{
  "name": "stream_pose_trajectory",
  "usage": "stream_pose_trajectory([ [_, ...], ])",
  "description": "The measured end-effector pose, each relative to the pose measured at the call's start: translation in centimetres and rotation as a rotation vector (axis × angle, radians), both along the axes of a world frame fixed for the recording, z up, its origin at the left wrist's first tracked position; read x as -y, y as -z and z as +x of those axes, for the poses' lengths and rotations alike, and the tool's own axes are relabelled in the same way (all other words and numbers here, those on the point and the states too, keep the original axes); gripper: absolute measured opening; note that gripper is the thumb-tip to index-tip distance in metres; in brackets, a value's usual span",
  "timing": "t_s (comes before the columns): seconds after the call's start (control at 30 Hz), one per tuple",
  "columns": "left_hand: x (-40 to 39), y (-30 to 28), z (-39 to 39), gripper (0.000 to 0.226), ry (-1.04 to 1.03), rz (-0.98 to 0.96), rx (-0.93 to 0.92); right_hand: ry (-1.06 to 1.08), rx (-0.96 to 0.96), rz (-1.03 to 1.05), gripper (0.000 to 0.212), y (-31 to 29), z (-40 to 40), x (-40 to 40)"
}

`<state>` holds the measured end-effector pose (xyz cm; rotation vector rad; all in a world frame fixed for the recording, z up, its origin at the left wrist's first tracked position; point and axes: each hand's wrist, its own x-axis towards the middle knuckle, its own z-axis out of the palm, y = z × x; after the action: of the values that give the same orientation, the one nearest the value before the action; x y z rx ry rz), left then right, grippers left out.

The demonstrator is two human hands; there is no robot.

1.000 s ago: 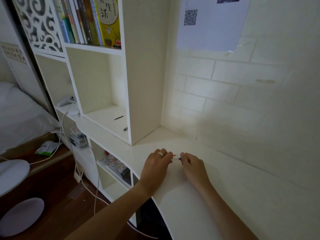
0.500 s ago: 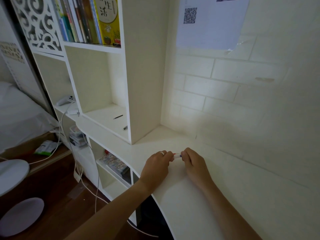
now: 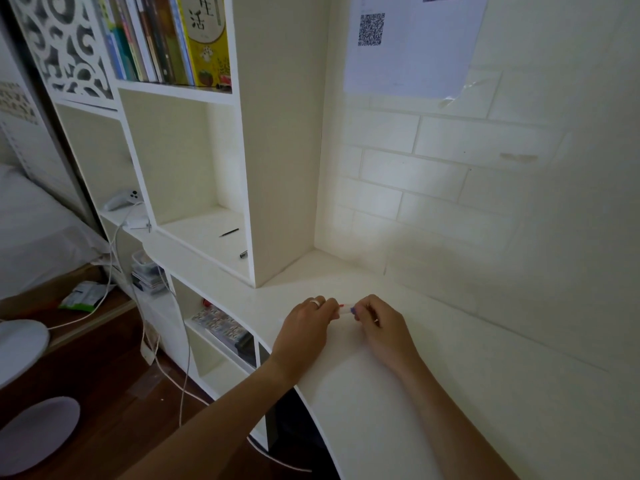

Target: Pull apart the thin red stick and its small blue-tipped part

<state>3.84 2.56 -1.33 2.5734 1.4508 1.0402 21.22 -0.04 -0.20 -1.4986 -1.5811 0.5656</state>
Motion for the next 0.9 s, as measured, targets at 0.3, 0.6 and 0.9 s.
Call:
stream_pose_trajectory([
  [0.3,0.01,0.04,0.02,0.012,0.006,-0.002,-0.027,-0.023,-0.057,0.039,0.017,0.16,0.23,0.14],
  [0.6,-0.04,0.13,0.06,0.009,0.002,-0.021,-0.077,-0.042,-0.093,0.096,0.022,0.18,0.48,0.27],
  [0.9,-0.16,0.19,0.06,0.017,0.023,-0.049,0.04,0.045,-0.196,0.101,0.021,0.17,0.82,0.14],
])
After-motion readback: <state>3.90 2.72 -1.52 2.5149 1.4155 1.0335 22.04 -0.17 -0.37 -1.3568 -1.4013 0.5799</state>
